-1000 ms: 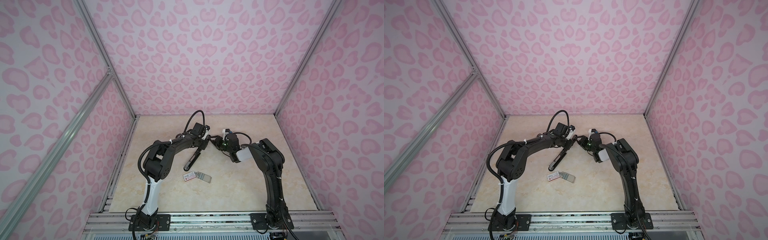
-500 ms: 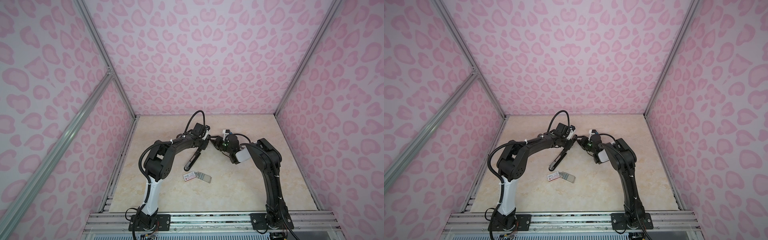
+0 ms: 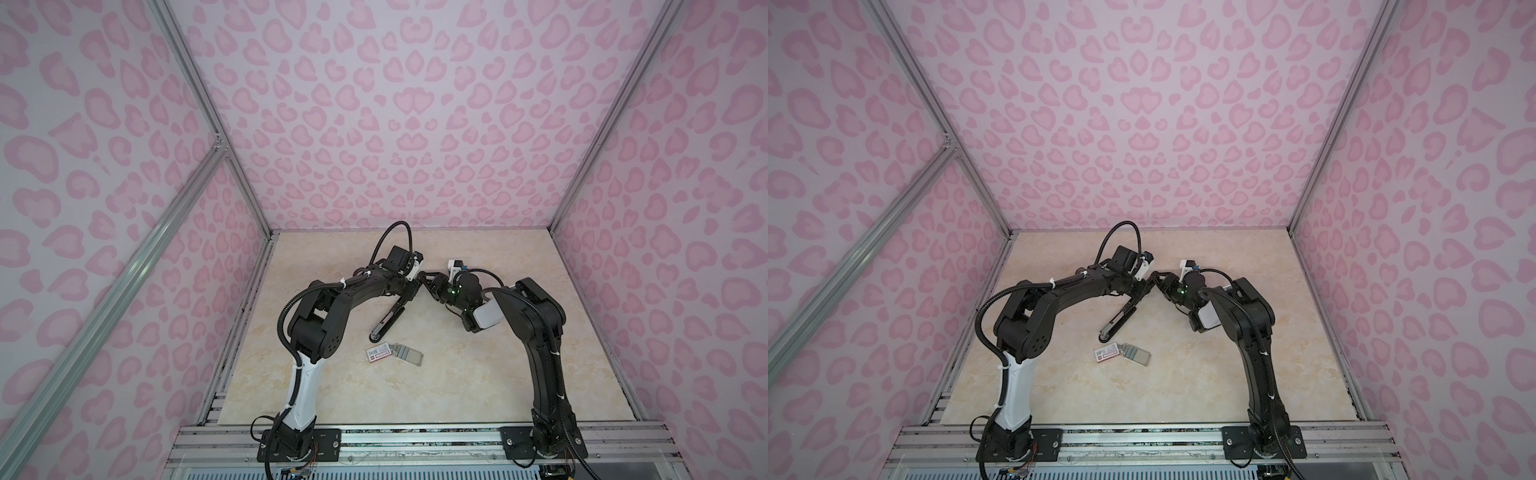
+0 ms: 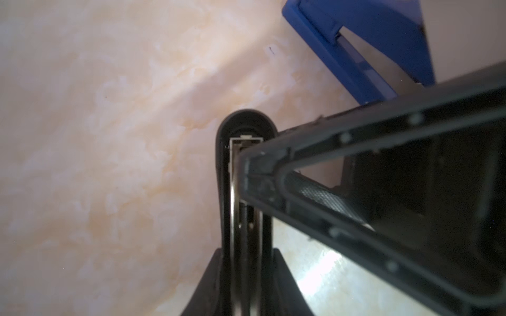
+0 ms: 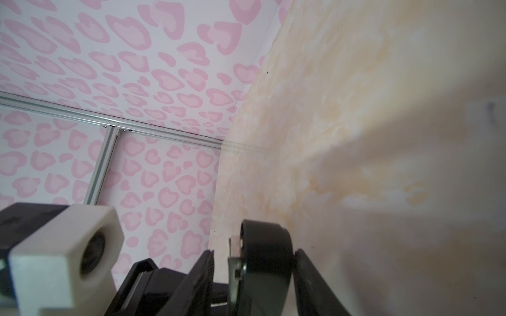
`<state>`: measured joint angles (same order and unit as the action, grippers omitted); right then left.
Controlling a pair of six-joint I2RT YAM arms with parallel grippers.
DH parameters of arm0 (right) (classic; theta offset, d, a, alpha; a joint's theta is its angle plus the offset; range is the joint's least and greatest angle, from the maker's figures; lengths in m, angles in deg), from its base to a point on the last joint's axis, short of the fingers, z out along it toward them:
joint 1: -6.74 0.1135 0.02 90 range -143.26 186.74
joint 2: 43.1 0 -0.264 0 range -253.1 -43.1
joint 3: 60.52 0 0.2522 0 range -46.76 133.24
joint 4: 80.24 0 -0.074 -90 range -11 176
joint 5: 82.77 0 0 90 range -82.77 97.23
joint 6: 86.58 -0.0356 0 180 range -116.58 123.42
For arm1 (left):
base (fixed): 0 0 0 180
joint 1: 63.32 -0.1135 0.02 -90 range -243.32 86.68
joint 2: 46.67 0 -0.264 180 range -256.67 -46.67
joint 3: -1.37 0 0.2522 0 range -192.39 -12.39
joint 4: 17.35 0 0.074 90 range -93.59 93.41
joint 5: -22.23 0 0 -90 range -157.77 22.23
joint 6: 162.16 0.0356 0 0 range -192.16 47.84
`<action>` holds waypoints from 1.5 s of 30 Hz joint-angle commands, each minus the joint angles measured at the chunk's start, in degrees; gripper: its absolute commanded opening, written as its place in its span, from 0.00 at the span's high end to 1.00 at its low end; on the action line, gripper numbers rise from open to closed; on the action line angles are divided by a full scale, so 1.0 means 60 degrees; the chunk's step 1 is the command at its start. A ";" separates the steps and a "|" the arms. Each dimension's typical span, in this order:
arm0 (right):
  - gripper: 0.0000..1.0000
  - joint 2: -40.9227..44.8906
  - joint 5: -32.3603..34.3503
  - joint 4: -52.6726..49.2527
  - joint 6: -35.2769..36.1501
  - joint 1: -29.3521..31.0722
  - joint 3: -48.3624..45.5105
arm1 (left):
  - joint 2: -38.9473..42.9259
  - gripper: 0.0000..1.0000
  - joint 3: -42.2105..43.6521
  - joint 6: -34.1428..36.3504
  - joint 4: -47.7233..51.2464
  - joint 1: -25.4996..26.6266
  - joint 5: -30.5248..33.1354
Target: Load the staples into the stapler
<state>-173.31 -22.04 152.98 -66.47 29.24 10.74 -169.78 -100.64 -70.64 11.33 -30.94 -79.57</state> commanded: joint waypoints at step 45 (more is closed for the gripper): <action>0.70 0.0359 -0.0469 -0.0012 0.0713 -0.0103 -0.0026 | 0.7257 0.49 1.0169 -0.2582 -0.5649 0.0002 0.1743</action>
<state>-171.50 -23.90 151.82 -62.33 28.47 10.28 -125.41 -39.77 -85.99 -18.29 -30.65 -68.88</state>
